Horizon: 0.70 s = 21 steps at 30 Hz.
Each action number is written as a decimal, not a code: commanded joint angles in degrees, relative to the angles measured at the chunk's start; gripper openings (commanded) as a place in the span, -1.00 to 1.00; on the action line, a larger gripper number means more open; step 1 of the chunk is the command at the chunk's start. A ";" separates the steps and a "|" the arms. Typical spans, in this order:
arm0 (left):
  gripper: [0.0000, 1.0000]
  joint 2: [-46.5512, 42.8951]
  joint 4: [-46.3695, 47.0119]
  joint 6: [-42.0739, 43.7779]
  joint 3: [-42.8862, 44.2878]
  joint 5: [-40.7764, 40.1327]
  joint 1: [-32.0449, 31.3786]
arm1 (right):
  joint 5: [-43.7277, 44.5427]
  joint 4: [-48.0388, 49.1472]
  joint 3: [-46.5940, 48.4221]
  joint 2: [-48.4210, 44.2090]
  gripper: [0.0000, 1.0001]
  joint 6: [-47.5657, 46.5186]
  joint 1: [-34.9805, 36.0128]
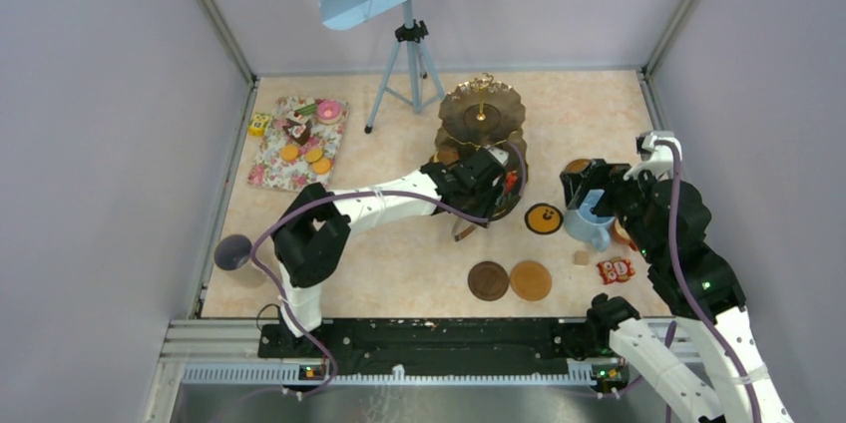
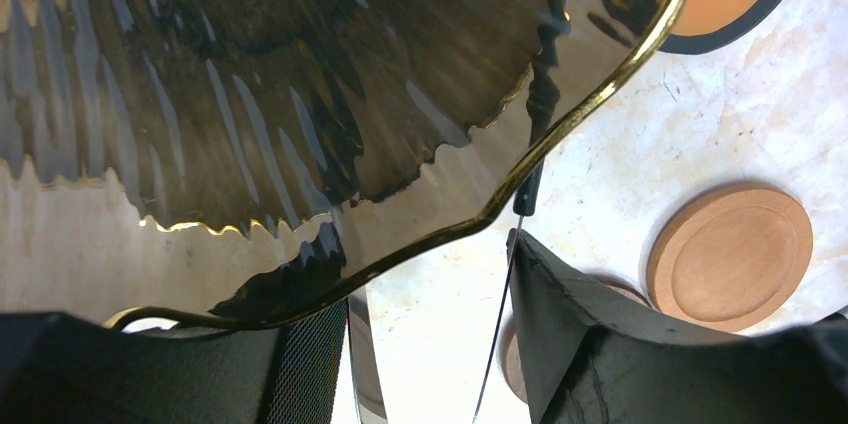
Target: Serve the afternoon tea
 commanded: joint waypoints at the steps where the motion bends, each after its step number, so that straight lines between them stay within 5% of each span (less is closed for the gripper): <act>1: 0.23 -2.87 2.35 0.39 -0.52 0.65 -0.04 | 0.05 1.69 0.44 0.45 0.88 0.62 0.67; 15: 0.21 -17.85 1.78 -0.10 -13.96 2.94 -0.07 | -0.96 2.57 -0.59 0.62 0.88 0.87 0.66; 21: 0.15 -26.95 -7.63 0.19 -19.27 -1.17 -0.07 | -1.19 2.62 -0.52 0.36 0.87 1.02 0.64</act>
